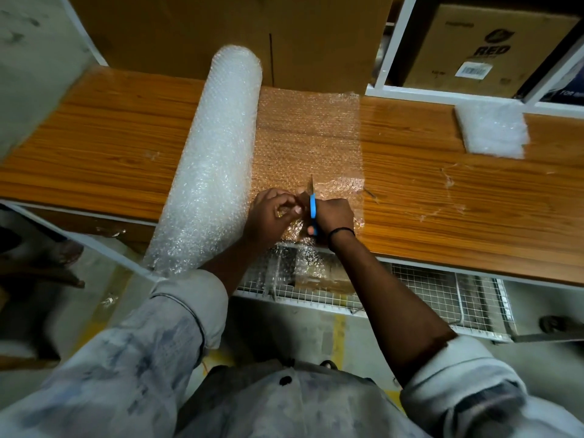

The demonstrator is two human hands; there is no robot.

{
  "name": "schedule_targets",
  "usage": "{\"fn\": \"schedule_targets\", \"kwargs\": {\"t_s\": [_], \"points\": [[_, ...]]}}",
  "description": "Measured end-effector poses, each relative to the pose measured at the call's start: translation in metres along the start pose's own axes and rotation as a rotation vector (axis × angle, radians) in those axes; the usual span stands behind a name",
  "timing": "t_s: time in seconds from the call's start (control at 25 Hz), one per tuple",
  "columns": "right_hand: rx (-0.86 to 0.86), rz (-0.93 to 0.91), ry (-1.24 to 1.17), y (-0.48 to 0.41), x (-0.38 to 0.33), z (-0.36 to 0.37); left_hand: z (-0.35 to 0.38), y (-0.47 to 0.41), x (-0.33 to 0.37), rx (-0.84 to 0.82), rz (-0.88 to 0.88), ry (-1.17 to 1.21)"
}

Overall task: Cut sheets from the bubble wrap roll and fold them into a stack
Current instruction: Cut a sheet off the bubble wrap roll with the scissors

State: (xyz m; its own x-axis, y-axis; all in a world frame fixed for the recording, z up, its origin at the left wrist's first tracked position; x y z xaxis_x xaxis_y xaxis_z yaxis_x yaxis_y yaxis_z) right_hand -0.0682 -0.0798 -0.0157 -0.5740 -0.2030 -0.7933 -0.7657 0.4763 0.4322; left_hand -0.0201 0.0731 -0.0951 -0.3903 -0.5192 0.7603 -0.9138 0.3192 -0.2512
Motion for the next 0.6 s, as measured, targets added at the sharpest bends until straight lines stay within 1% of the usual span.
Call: {"fn": "schedule_targets", "kwargs": {"t_s": [0.2,0.36,0.44,0.48,0.56,0.6], "points": [[-0.048,-0.014,0.012,-0.009,-0.004,-0.002,0.001,-0.002,-0.001,0.001,0.018,-0.067],[-0.041,-0.026,0.020,-0.014,-0.002,0.000,0.000,0.002,0.000,0.015,0.026,-0.101],[-0.029,-0.051,0.078,-0.020,0.000,0.004,0.003,0.004,0.001,0.031,0.076,-0.201],[-0.033,-0.061,0.119,-0.022,0.000,0.005,0.005,0.002,0.003,0.012,0.059,-0.263],[-0.041,-0.063,0.156,-0.025,-0.001,0.007,0.005,-0.008,0.010,-0.071,-0.059,-0.347],[-0.035,-0.059,0.163,-0.026,-0.001,0.007,0.002,-0.018,0.014,-0.091,-0.084,-0.390]]}}
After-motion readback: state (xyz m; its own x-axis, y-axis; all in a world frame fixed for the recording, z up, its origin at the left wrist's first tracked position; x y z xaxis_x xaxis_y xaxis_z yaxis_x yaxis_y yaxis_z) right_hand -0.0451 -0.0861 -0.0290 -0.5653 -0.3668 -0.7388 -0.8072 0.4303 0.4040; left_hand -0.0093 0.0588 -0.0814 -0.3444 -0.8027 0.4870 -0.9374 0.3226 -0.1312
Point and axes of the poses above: each hand's wrist, its own y-axis away from the middle knuckle, its own z-axis out of the palm, x = y × z, the point moved 1 cm from there along -y, towards the middle knuckle, and after that the axes turned 3 degrees about z, right-handed, at the moved point
